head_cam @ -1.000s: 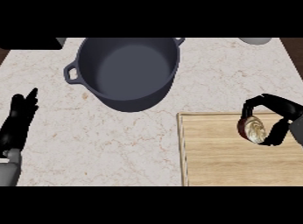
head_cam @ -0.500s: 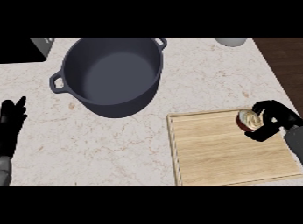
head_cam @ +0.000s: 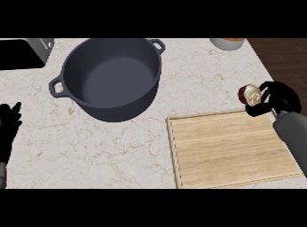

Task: Pick the cupcake from the tray and place it in the pot

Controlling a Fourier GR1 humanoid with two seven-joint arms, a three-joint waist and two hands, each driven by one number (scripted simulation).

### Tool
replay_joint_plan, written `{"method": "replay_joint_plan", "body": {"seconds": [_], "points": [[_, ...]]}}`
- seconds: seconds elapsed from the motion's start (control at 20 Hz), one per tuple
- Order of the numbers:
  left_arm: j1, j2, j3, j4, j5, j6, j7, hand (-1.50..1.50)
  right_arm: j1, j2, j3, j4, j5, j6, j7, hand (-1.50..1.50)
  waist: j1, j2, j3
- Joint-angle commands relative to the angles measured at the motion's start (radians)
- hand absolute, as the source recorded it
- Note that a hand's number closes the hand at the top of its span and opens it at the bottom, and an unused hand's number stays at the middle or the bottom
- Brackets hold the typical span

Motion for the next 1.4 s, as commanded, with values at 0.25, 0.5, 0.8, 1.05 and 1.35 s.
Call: {"method": "replay_joint_plan", "body": {"seconds": [0.25, 0.5, 0.8, 1.05, 1.35], "points": [[0.004, 0.005, -0.017, -0.003, -0.009, -0.015, 0.004, 0.00, -0.285, 0.109, 0.088, -0.193, 0.212, -0.298, 0.320, 1.50, 0.032, -0.013, 0.006], [0.002, -0.015, -0.031, 0.000, -0.011, -0.012, -0.007, 0.00, -0.446, 0.210, 0.173, -0.228, 0.365, -0.278, 0.555, 1.50, 0.044, 0.000, 0.009], [-0.044, -0.022, -0.026, -0.007, 0.010, -0.022, 0.006, 0.00, -0.670, 0.407, 0.233, -0.219, 0.500, -0.091, 0.921, 1.50, 0.072, 0.032, 0.019], [-0.048, -0.043, -0.055, -0.015, -0.002, -0.028, -0.036, 0.00, -0.849, 0.467, 0.208, -0.186, 0.543, 0.073, 1.172, 1.50, 0.110, 0.065, 0.026], [-0.114, -0.055, -0.069, -0.014, -0.008, -0.032, -0.035, 0.00, -0.908, 0.470, 0.159, -0.077, 0.487, 0.089, 1.195, 1.50, 0.164, 0.096, 0.026]]}}
